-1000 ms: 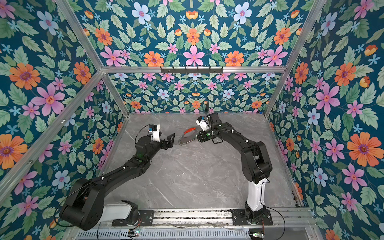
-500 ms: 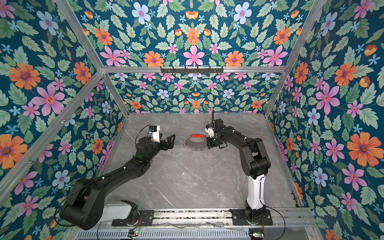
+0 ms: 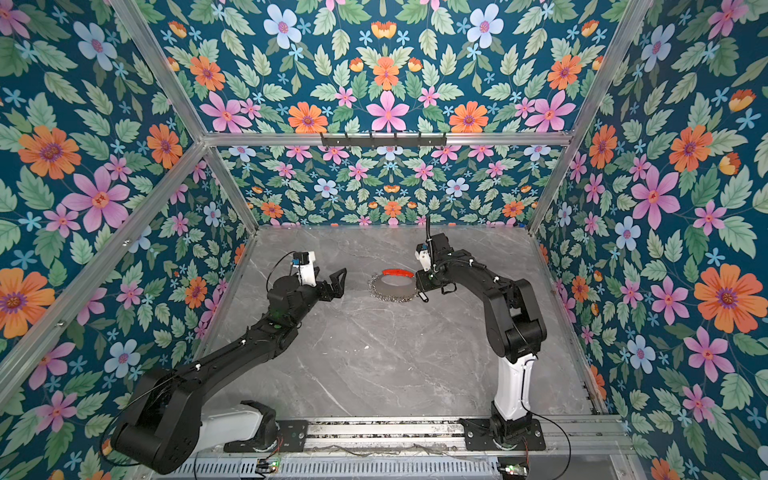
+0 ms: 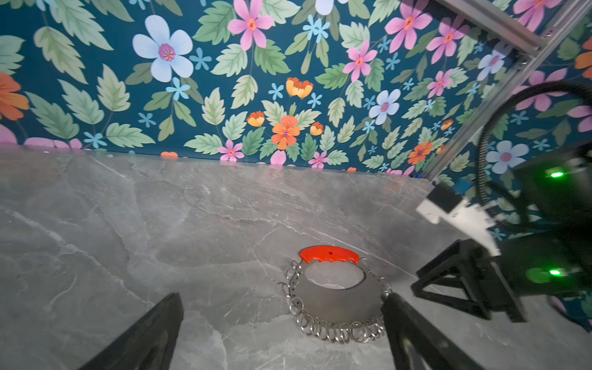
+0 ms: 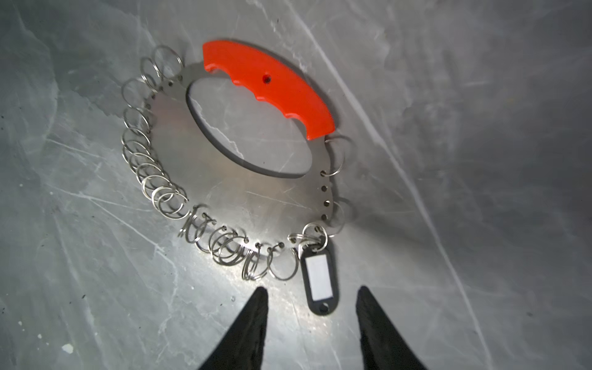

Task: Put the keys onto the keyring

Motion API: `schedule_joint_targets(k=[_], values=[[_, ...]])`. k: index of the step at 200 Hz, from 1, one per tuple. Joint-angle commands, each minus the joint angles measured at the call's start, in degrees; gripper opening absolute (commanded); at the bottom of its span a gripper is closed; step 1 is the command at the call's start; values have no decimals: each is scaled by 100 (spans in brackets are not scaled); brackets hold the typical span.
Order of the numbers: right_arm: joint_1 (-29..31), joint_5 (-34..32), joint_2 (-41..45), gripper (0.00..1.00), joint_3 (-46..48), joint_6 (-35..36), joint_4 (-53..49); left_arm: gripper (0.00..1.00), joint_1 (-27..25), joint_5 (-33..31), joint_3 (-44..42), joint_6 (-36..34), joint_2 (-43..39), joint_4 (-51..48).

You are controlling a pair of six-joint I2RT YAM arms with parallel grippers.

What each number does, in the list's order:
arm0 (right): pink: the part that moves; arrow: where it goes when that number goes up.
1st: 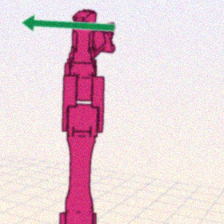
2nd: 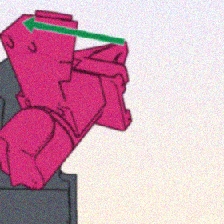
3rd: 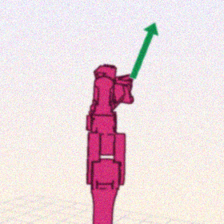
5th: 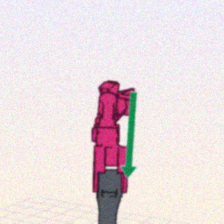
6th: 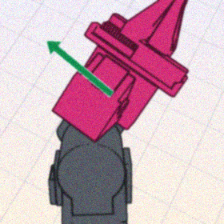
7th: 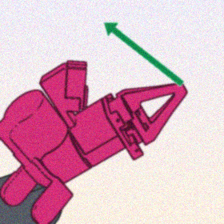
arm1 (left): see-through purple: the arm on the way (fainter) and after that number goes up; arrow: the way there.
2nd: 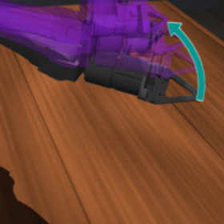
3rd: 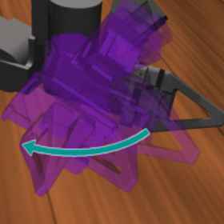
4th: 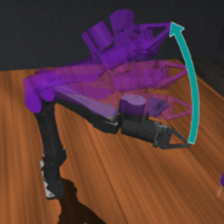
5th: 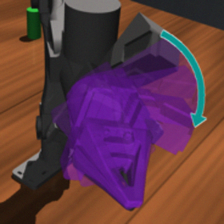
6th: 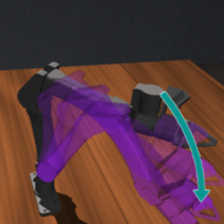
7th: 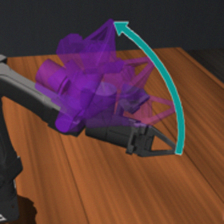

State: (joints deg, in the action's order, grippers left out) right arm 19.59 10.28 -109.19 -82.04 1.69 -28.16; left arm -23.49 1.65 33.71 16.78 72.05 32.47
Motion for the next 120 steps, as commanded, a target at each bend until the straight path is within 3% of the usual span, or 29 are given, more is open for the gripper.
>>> schedule_joint_targets(k=[1,42,59,70,92,120], values=[[0,-989,512,58,321,-235,472,100,2,-805,78,-362,-18,-304],[-45,-4218,1992,73,2166,-423,2537,100,6,-1915,0,-962,-249,-800],[-131,-5215,2436,74,3159,-37,3710,100,19,-2426,-373,-1331,-353,-380],[-147,-5755,2652,84,3731,338,4475,100,35,-2787,-586,-1387,-366,-106],[-165,-5768,2982,90,4553,617,4930,100,72,-3120,-920,-1615,-300,446],[-185,-5408,2931,91,5605,919,6665,100,116,-3378,-1221,-1890,-191,729]])
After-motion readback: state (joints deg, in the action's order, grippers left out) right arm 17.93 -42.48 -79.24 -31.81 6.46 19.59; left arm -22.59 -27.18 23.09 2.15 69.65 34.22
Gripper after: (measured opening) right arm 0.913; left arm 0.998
